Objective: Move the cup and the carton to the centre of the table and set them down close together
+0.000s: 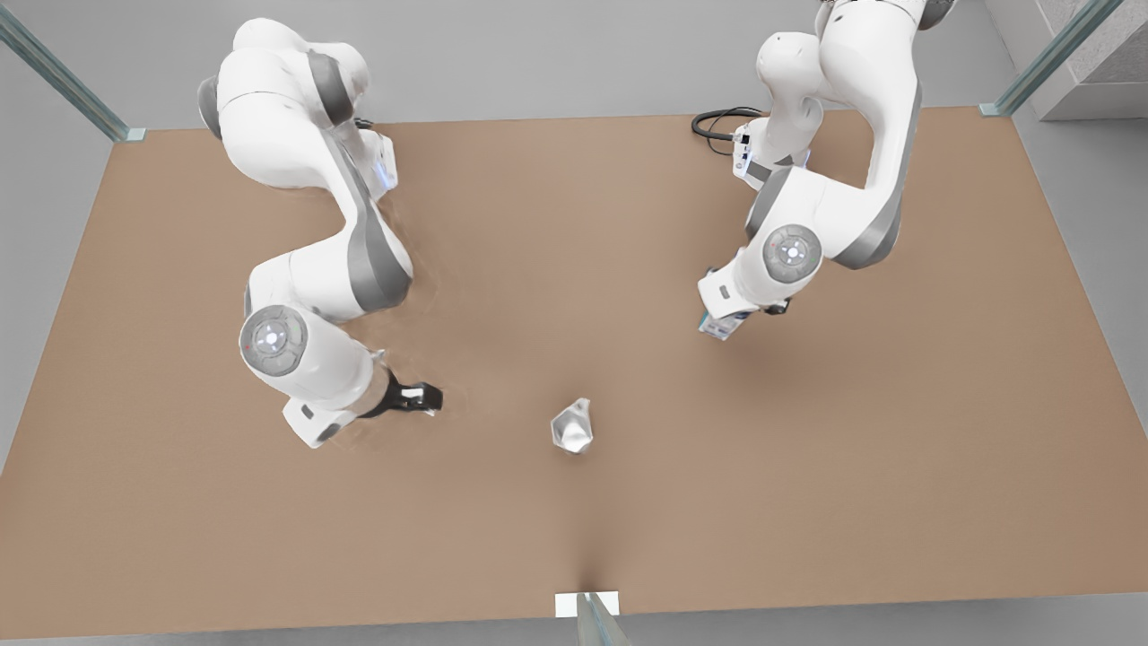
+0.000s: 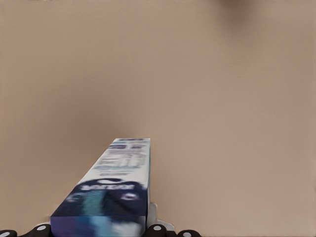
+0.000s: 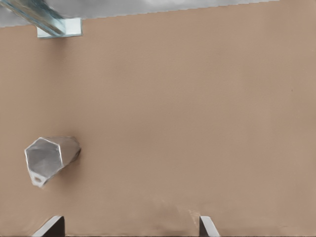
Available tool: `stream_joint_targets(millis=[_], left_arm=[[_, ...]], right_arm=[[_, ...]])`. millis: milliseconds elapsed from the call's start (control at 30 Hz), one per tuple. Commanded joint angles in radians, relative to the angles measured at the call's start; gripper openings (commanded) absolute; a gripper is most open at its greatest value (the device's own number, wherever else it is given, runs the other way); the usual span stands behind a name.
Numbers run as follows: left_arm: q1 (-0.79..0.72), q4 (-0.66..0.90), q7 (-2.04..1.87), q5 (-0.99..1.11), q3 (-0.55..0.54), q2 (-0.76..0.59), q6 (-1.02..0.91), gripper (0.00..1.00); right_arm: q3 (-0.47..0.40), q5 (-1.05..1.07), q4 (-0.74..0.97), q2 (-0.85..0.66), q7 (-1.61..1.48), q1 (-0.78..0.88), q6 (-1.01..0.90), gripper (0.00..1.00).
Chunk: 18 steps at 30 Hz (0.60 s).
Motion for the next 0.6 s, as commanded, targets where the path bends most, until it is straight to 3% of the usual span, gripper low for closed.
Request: stream_joint_targets(millis=[0, 67, 100, 133, 300, 500, 533, 567], left_arm=[[0.000, 0.015, -0.014, -0.035, -0.003, 0.010, 0.000, 0.69], [0.003, 0.080, -0.167, -0.043, -0.104, 0.069, 0.001, 0.69], [0.002, 0.123, -0.228, -0.042, -0.138, 0.112, 0.004, 0.70], [0.002, 0.153, -0.288, -0.042, -0.181, 0.143, 0.006, 0.70], [-0.107, 0.282, -0.506, -0.040, -0.202, 0.318, 0.155, 0.70], [-0.144, 0.284, -0.595, -0.035, -0.199, 0.405, 0.314, 0.70], [-0.144, 0.284, -0.597, -0.035, -0.199, 0.413, 0.316, 0.72], [-0.145, 0.284, -0.597, -0.035, -0.199, 0.416, 0.316, 0.88]], right_arm=[[0.003, -0.038, -0.027, -0.061, -0.031, -0.031, -0.028, 1.00], [0.086, -0.066, -0.301, -0.351, -0.115, -0.199, -0.107, 1.00], [0.084, -0.070, -0.501, -0.448, -0.155, -0.200, 0.025, 1.00], [0.084, -0.070, -0.518, -0.445, -0.284, -0.226, 0.053, 1.00], [0.084, -0.104, -0.447, -0.411, -0.281, -0.229, 0.047, 1.00], [0.089, -0.107, -0.452, -0.383, -0.287, -0.194, 0.041, 1.00], [0.089, -0.107, -0.450, -0.380, -0.287, -0.192, 0.044, 1.00], [0.089, -0.110, -0.443, -0.376, -0.290, -0.197, 0.044, 1.00]])
